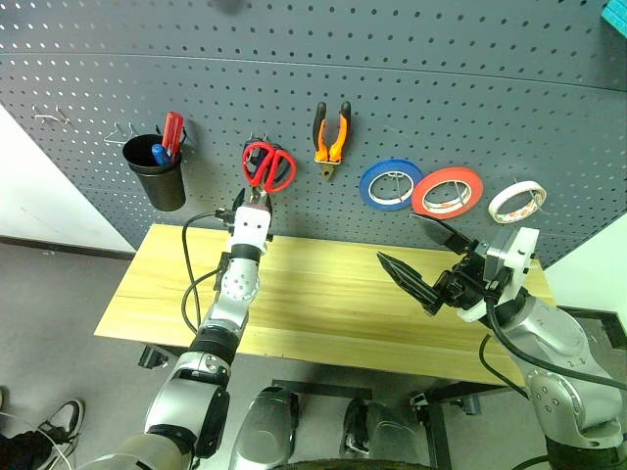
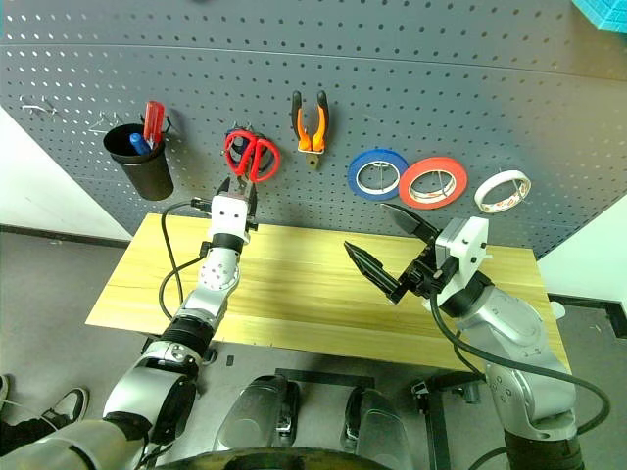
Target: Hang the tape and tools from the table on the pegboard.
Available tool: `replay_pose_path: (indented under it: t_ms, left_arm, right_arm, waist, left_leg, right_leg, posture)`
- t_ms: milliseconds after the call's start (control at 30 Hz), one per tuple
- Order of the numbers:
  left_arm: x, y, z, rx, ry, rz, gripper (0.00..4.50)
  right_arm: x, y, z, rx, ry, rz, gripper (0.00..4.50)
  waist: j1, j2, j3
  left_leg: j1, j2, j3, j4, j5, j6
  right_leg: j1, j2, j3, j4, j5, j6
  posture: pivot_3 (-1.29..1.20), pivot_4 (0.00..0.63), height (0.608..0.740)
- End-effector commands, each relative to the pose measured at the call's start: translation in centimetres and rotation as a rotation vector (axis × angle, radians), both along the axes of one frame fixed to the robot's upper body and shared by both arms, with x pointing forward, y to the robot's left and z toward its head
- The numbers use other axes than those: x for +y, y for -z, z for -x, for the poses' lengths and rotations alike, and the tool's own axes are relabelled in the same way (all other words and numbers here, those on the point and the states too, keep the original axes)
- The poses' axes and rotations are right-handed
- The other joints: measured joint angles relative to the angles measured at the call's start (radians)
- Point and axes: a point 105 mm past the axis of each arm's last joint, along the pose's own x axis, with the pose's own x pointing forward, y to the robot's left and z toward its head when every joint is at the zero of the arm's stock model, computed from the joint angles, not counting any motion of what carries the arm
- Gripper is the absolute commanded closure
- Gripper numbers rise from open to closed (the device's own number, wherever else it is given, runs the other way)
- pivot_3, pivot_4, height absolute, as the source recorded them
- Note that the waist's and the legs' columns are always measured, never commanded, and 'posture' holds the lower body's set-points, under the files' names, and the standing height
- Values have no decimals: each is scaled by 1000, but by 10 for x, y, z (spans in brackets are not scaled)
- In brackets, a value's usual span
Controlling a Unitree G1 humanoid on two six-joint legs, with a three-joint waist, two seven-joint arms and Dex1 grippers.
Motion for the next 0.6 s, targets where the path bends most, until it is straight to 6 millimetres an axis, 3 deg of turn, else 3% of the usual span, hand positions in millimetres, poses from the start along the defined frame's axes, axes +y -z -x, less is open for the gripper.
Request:
replay_pose_path:
  t_ms: [33, 100, 133, 300, 500, 600]
  left_arm:
    - [3, -5, 1, -16, -2, 19, 768]
    - [4, -2, 3, -12, -8, 15, 97]
    - [4, -2, 3, -11, -11, 13, 40]
    - [2, 6, 10, 9, 14, -12, 40]
    - [11, 19, 32, 23, 51, -57, 40]
    - [36, 48, 44, 186, 34, -55, 40]
  right_arm:
    - [2, -11, 5, -45, -14, -4, 0]
    - [2, -11, 5, -43, -14, -3, 0]
    - [2, -10, 5, -42, -14, -3, 0]
    - [2, -9, 4, -38, -12, 2, 0]
    - [1, -6, 4, -32, -10, 10, 0]
    - [2, -4, 4, -22, -16, 11, 0]
  waist:
    - [-1, 0, 0]
    - [-1, 0, 0]
    - [-1, 0, 0]
    - [0, 0, 0]
    - [-2, 0, 0]
    - [-4, 0, 0]
  left_leg:
    - [0, 0, 0, 0, 0, 0]
    - [0, 0, 0, 0, 0, 0]
    - [0, 0, 0, 0, 0, 0]
    - [0, 0, 0, 0, 0, 0]
    - [0, 0, 0, 0, 0, 0]
    - [1, 0, 0, 0, 0, 0]
  right_leg:
    - [0, 0, 0, 0, 0, 0]
    - [0, 0, 0, 0, 0, 0]
    - [0, 0, 0, 0, 0, 0]
    - [0, 0, 0, 1, 0, 0]
    - [0, 0, 0, 1, 0, 0]
    - [0, 0, 0, 1, 0, 0]
  posture:
    - [259, 145, 731]
    - [260, 145, 731]
    - [260, 145, 731]
    - [261, 144, 731]
    - [267, 143, 731]
    - [273, 145, 731]
